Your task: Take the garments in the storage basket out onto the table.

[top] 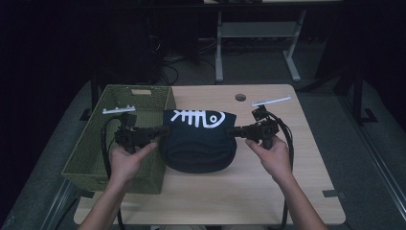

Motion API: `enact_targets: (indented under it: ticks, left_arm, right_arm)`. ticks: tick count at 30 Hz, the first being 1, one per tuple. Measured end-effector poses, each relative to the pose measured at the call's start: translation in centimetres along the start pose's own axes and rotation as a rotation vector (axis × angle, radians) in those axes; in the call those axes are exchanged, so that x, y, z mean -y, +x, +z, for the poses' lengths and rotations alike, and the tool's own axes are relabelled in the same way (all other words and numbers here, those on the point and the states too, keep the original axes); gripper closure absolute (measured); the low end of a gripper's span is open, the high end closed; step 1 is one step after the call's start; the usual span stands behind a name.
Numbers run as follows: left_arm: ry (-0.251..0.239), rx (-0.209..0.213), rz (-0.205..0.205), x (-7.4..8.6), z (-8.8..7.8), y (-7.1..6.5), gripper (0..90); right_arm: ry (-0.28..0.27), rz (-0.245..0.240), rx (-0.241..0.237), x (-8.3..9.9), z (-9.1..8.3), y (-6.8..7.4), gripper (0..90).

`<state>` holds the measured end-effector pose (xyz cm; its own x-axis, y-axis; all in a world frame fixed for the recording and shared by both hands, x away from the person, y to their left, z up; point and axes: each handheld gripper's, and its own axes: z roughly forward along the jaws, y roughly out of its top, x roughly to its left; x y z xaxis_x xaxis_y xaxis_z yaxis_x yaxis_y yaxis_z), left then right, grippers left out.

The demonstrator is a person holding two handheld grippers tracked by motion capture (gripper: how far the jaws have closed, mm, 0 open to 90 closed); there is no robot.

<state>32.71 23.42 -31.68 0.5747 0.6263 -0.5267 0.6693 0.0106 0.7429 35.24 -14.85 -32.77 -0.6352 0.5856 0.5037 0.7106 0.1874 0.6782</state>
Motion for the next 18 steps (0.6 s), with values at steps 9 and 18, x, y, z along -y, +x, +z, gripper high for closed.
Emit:
enact_targets:
  ticks: [9,18]
  left_arm:
    - [-0.017,-0.030,-0.010,-1.0,-2.9,1.8,76.9]
    - [-0.034,-0.054,-0.037,-1.6,-5.7,4.1,77.0]
  right_arm:
    - [0.013,-0.016,-0.021,-2.6,2.1,2.1,78.7]
    - [0.029,-0.031,-0.043,-4.8,5.3,3.8,78.7]
